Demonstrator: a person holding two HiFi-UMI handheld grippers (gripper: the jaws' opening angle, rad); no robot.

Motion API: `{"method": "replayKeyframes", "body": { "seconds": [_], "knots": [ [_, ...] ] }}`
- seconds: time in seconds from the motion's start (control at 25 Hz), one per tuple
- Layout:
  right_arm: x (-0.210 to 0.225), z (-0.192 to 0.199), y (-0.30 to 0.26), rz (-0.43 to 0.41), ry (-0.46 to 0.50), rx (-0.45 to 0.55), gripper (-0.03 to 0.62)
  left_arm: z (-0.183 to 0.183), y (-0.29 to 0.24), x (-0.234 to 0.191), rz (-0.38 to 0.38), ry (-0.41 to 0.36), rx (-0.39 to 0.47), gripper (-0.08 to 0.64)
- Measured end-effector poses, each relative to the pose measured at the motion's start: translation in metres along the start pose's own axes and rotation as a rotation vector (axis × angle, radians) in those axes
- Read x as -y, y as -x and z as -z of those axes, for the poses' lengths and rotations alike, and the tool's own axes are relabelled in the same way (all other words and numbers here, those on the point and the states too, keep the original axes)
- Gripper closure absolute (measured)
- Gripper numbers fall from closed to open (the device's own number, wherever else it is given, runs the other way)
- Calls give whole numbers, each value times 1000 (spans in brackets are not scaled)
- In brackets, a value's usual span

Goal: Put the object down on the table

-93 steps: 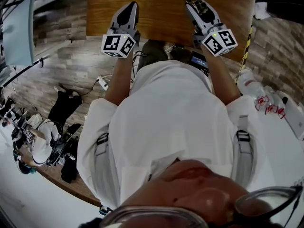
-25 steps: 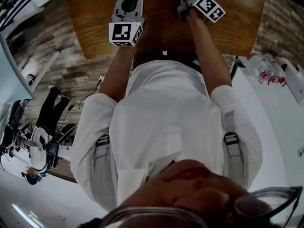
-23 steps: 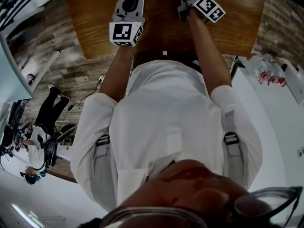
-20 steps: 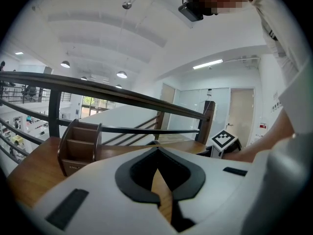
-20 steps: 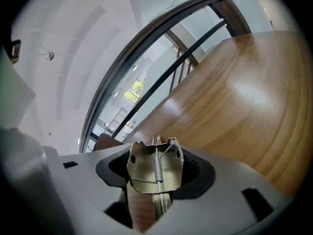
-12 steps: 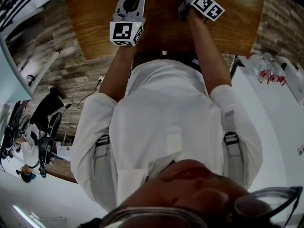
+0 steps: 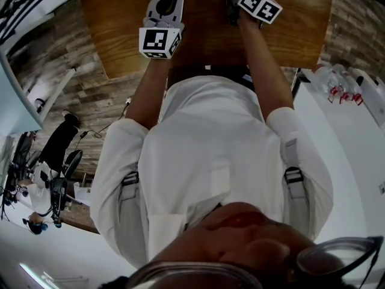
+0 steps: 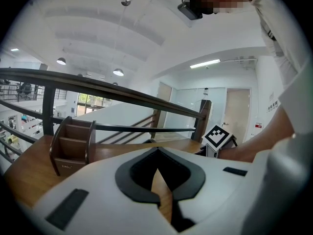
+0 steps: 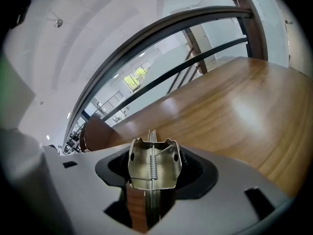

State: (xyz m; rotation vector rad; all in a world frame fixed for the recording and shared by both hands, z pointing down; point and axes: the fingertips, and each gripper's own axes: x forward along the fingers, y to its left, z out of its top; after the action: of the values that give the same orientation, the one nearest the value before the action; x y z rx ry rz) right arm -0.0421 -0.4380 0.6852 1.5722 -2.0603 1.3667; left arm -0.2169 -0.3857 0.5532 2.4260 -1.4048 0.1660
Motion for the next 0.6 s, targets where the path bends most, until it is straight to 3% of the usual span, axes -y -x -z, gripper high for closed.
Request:
{"method": "replayKeyframes", "body": {
  "seconds": [0.36, 0.6],
  "knots": [
    [11, -9, 4, 78, 98, -4, 342, 0, -1, 1, 9, 4, -5, 545],
    [14, -12, 8, 79, 99, 13, 342, 1, 0, -2, 12, 5, -6, 546]
  ]
}}
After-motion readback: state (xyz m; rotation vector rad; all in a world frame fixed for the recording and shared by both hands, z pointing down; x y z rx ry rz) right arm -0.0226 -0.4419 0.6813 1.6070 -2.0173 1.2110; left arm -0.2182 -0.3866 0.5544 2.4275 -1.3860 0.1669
